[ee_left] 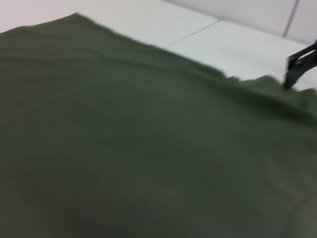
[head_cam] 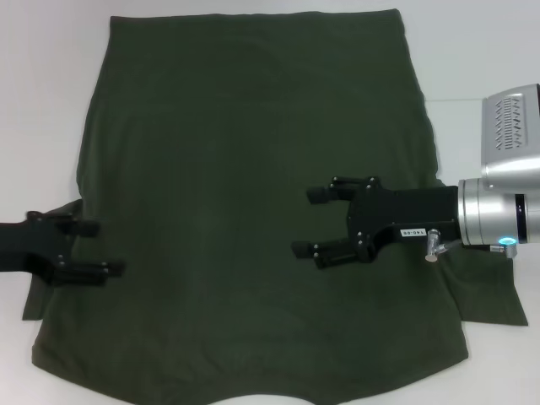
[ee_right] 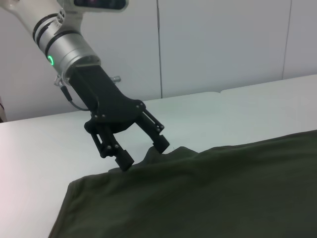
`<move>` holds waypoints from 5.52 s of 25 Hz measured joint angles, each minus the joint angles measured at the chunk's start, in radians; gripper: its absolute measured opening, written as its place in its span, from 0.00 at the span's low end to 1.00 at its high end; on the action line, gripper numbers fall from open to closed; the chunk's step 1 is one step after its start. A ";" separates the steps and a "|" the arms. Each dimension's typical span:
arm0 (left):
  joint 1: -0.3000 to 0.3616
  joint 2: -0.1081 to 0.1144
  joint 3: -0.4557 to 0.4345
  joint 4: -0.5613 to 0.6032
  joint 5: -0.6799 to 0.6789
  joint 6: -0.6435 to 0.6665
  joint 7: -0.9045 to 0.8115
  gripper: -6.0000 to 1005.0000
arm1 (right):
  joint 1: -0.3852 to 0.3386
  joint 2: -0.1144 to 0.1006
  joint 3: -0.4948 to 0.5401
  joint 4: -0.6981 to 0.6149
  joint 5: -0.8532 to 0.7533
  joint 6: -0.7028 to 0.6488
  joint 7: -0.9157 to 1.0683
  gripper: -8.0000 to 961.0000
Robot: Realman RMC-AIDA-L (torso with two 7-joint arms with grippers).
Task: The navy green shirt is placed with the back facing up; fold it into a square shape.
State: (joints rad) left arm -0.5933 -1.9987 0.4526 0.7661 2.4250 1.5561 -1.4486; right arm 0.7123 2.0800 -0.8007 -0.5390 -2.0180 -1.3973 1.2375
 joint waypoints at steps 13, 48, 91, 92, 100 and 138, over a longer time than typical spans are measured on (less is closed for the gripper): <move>0.004 0.010 -0.003 0.073 0.139 -0.135 -0.050 0.86 | 0.007 0.003 0.000 -0.003 0.001 -0.002 0.028 0.98; -0.034 0.008 0.100 0.014 0.217 -0.299 -0.043 0.66 | 0.000 0.006 0.000 0.007 0.015 -0.005 0.034 0.99; -0.055 0.016 0.109 0.013 0.243 -0.278 -0.078 0.42 | -0.001 0.006 0.000 0.008 0.038 -0.005 0.045 0.99; -0.056 0.017 0.109 0.013 0.243 -0.277 -0.078 0.42 | -0.001 0.005 0.000 0.008 0.041 -0.005 0.045 0.99; -0.059 0.018 0.111 0.013 0.255 -0.274 -0.081 0.41 | -0.001 0.005 0.001 0.007 0.042 -0.005 0.051 0.99; -0.070 0.017 0.138 -0.014 0.275 -0.288 -0.074 0.25 | 0.004 0.005 0.002 0.001 0.044 -0.005 0.060 0.98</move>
State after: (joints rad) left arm -0.6637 -1.9818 0.5906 0.7519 2.7004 1.2683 -1.5223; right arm 0.7163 2.0847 -0.7992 -0.5385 -1.9742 -1.4021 1.2978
